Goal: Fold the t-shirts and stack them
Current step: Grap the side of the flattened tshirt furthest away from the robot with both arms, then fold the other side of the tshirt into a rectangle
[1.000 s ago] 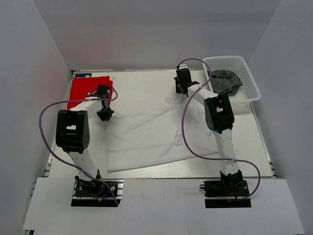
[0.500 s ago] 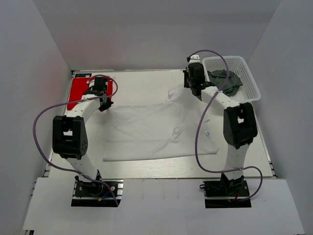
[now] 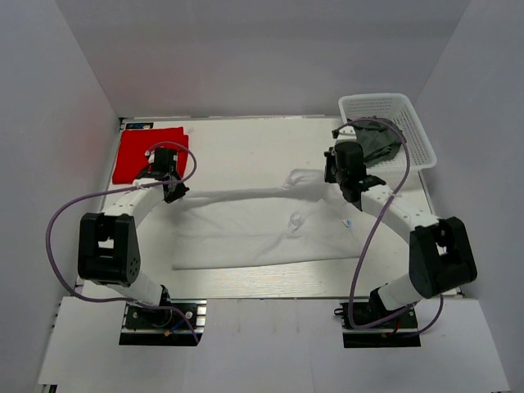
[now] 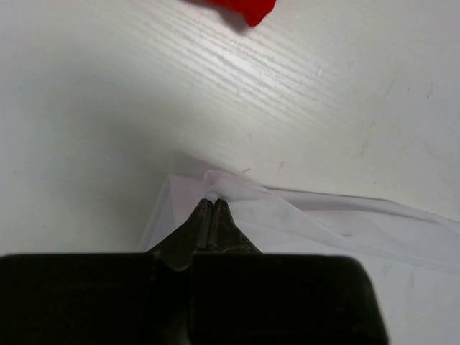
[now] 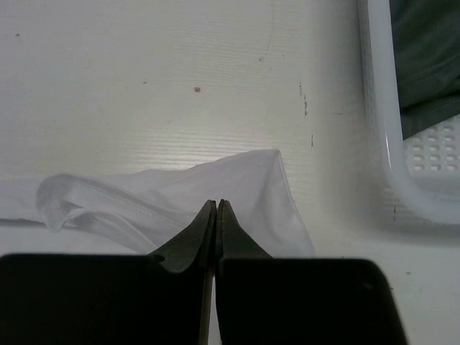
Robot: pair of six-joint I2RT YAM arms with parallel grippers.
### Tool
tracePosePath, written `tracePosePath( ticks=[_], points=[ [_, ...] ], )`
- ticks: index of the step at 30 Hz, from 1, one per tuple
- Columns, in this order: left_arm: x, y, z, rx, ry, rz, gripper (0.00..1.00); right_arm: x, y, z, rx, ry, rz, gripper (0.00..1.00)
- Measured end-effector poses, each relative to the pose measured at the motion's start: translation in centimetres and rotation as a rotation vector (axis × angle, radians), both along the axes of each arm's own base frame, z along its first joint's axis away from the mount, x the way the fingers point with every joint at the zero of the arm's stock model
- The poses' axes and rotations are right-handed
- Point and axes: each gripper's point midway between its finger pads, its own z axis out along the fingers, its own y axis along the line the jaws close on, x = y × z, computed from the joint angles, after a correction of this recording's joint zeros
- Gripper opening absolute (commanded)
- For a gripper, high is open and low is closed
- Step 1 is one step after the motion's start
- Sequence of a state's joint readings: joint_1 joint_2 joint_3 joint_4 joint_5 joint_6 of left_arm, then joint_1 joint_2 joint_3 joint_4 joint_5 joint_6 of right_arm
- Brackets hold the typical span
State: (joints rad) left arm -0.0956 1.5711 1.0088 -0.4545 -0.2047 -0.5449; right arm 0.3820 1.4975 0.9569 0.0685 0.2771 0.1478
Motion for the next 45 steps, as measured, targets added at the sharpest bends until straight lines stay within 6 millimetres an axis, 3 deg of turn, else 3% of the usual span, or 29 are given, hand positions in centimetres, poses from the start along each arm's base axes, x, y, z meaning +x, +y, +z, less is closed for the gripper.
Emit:
tracePosePath(
  ticks=[9, 16, 20, 24, 25, 26, 27, 29, 30, 32, 34, 35, 37, 41, 45],
  points=[
    [-1.7, 0.1, 0.2, -0.011, -0.024, 0.009, 0.00, -5.0, -0.5, 1.0, 0.077, -0.018, 0.031, 0.00],
    [-3.2, 0.2, -0.1, -0.020, -0.020, 0.023, 0.00, -7.7, -0.2, 1.1, 0.103, -0.006, 0.060, 0.00],
    [-4.8, 0.2, -0.9, -0.033, -0.002, 0.043, 0.00, -8.9, -0.1, 0.5, 0.107, 0.018, 0.065, 0.00],
    [-6.7, 0.3, -2.6, -0.047, 0.035, 0.072, 0.00, -10.7, -0.2, -1.7, 0.109, 0.075, 0.068, 0.00],
    [-7.1, 0.3, -3.1, -0.052, 0.047, 0.081, 0.22, -11.2, -0.2, -2.4, 0.109, 0.092, 0.072, 0.01],
    [-7.7, 0.3, -3.6, -0.054, 0.065, 0.089, 0.34, -12.0, -0.3, -3.5, 0.111, 0.122, 0.072, 0.13],
    [-8.2, 0.3, -4.0, -0.060, 0.082, 0.105, 0.39, -12.7, -0.3, -4.5, 0.114, 0.153, 0.073, 0.21],
    [-9.3, 0.4, -4.5, -0.068, 0.119, 0.147, 0.47, -14.6, -0.4, -6.5, 0.125, 0.226, 0.075, 0.49],
    [-9.9, 0.6, -4.6, -0.069, 0.138, 0.184, 0.51, -15.6, -0.5, -7.4, 0.132, 0.265, 0.078, 0.58],
    [-10.7, 0.8, -4.4, -0.076, 0.151, 0.234, 0.73, -18.1, -0.5, -8.7, 0.146, 0.348, 0.110, 0.65],
    [-10.8, 0.9, -3.0, -0.090, 0.120, 0.271, 0.95, -19.8, -0.3, -8.4, 0.166, 0.385, 0.138, 0.77],
    [-10.5, 0.9, -1.9, -0.105, 0.088, 0.289, 1.00, -20.1, -0.2, -7.8, 0.179, 0.377, 0.154, 0.90],
    [-9.0, 0.8, 1.2, -0.138, -0.016, 0.306, 1.00, -20.4, 0.2, -6.0, 0.204, 0.339, 0.184, 0.90],
    [-5.9, 0.4, 6.8, -0.194, -0.203, 0.300, 1.00, -18.8, 1.4, -2.6, 0.260, 0.215, 0.231, 0.90],
    [-3.6, -1.6, 7.7, -0.261, -0.237, 0.201, 1.00, -16.7, 4.1, -1.5, 0.337, 0.155, 0.311, 0.90]
  ],
)
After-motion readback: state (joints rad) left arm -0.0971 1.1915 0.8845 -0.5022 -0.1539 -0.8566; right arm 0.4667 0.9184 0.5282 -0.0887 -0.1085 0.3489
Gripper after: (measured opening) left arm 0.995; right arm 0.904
